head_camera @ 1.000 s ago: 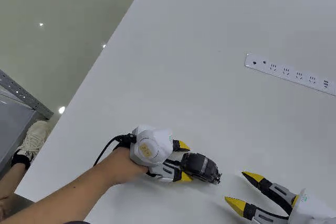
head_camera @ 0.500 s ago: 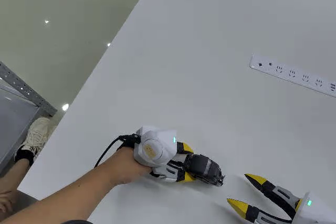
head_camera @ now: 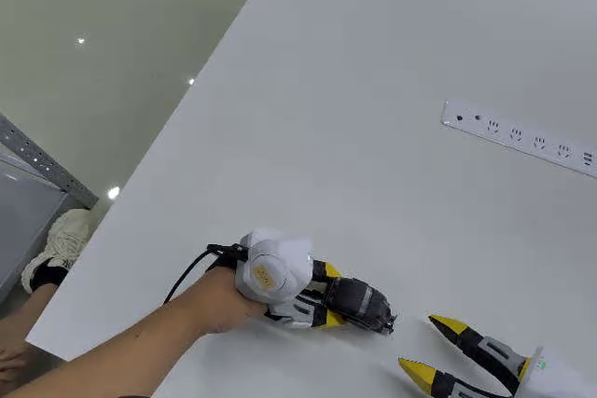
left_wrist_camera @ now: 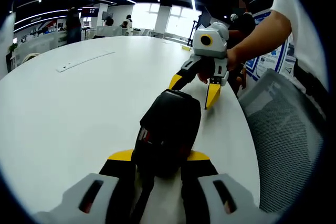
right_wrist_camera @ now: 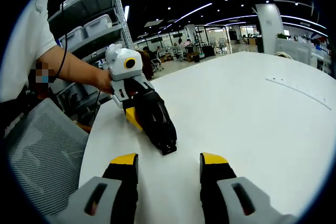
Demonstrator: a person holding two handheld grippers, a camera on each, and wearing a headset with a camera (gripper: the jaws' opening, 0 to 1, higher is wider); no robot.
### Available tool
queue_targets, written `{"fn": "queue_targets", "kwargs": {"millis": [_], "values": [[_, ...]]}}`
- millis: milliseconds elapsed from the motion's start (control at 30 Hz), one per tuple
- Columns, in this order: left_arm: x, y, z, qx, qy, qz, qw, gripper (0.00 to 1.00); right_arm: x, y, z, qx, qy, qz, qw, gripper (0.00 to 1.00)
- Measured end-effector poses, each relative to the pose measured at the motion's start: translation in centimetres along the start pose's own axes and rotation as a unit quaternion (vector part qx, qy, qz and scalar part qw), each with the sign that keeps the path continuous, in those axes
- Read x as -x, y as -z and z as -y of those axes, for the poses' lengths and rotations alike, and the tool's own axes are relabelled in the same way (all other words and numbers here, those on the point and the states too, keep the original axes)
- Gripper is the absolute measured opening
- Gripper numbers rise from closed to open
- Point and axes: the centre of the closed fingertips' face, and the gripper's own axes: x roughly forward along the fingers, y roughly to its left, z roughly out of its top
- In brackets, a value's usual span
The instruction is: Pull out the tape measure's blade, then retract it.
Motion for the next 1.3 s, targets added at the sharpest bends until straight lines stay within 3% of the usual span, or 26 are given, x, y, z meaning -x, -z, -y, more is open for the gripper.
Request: {"fn": "queue_targets", "kwargs": {"millis": [467, 833, 1300], "values": [[-0.1, 0.1, -0.1, -0.009, -0.003, -0.005, 0.9999, 0.29, -0.7, -0.1, -0.1, 0.004, -0.009, 0.000, 1.0000, 0.47], [0.0, 0.2, -0.1, -0.007, -0.007, -0.008, 0.9999, 0.29, -1.7, -0.5, -0.6, 0.032, -0.029, 0.008, 0.9990, 0.44], [-0.1, 0.2, -0.1, -0.009, -0.007, -0.009, 0.9999, 0.29, -2.8, 0.0, -0.6, 0.060, -0.053, -0.005, 0.9968, 0.37]]}}
